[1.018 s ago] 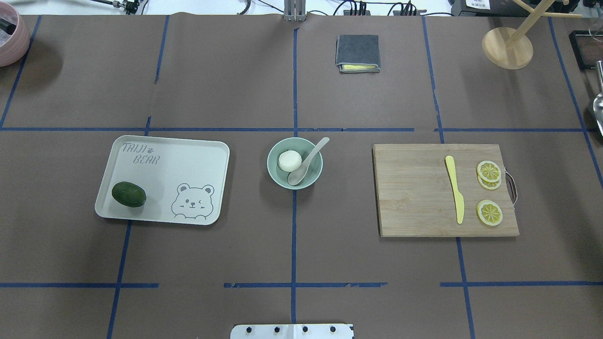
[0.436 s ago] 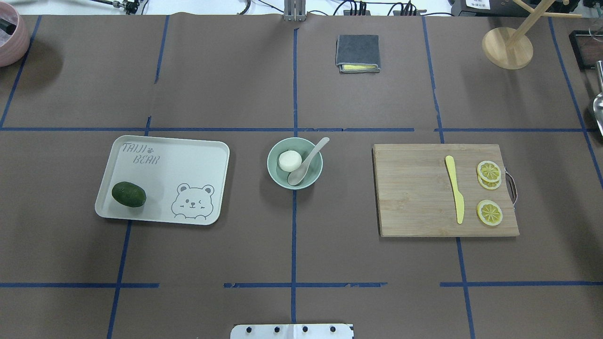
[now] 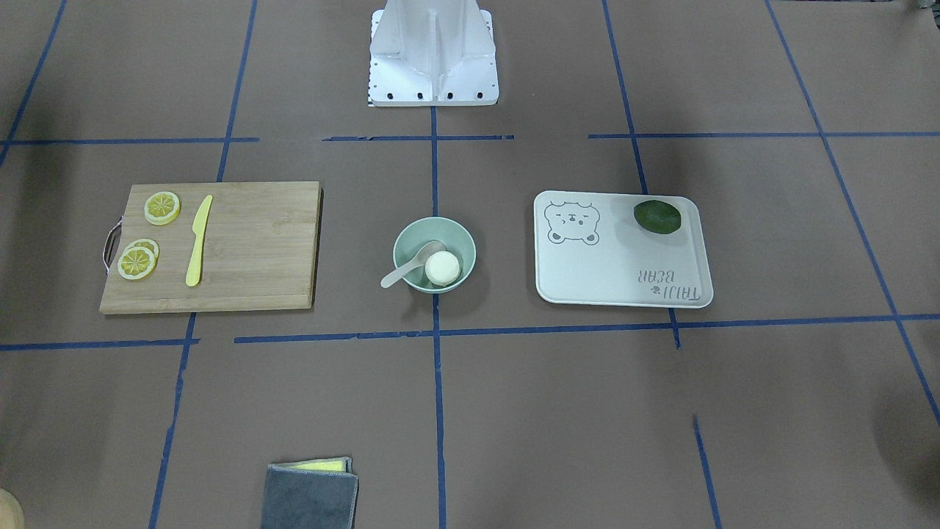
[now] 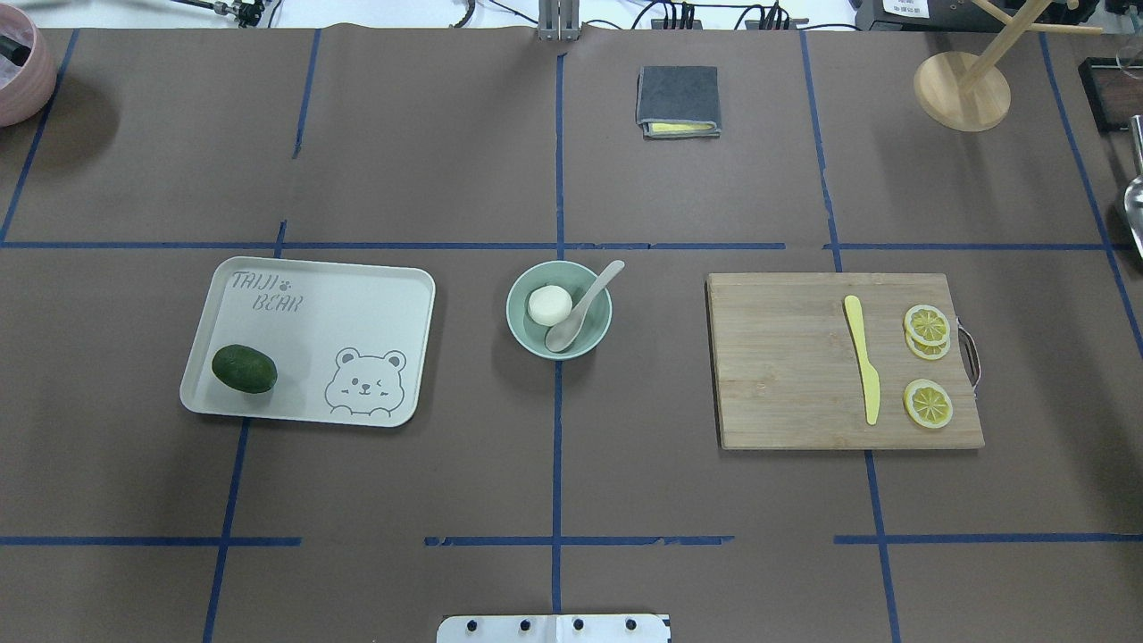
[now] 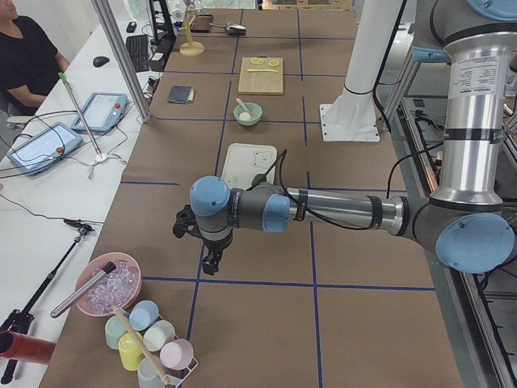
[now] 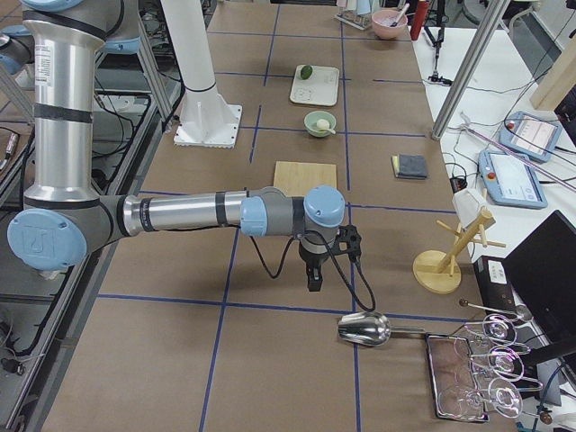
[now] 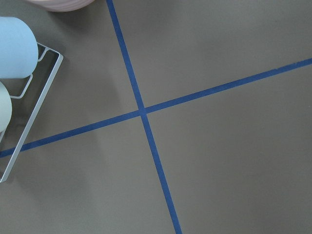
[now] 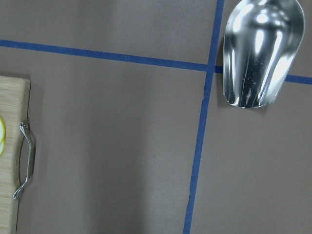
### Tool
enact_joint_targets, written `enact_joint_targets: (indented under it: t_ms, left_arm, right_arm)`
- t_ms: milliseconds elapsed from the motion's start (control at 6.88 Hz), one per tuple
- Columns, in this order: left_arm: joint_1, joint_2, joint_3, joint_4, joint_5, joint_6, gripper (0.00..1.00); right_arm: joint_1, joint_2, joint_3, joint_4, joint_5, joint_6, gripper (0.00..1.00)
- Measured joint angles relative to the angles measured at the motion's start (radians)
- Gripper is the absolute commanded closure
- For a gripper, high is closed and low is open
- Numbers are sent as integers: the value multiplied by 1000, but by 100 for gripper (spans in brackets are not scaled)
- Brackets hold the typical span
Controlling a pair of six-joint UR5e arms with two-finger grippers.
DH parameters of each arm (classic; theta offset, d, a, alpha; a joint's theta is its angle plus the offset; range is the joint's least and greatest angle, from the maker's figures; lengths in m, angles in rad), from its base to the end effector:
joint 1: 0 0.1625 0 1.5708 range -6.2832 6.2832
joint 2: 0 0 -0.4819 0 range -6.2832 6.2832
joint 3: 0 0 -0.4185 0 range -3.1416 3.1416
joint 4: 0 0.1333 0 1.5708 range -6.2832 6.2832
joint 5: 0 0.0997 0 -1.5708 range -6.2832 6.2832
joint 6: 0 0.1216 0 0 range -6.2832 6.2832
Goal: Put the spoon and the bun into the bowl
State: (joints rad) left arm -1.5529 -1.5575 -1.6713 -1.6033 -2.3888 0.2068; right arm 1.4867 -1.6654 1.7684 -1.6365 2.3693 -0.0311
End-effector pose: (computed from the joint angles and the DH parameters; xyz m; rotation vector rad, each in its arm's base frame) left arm -0.0353 -0.5201 0.6785 0.1901 0.8051 0.2607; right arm 0.0063 -0.4758 0.6803 0.0141 -0.7996 -0.1239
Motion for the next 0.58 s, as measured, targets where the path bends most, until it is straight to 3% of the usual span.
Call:
enact_joint_targets:
  t_ms: [582]
  left_arm:
    - [2, 2, -1, -5, 0, 0, 0]
  right_arm:
    - [0, 9, -16, 2, -3, 1, 0]
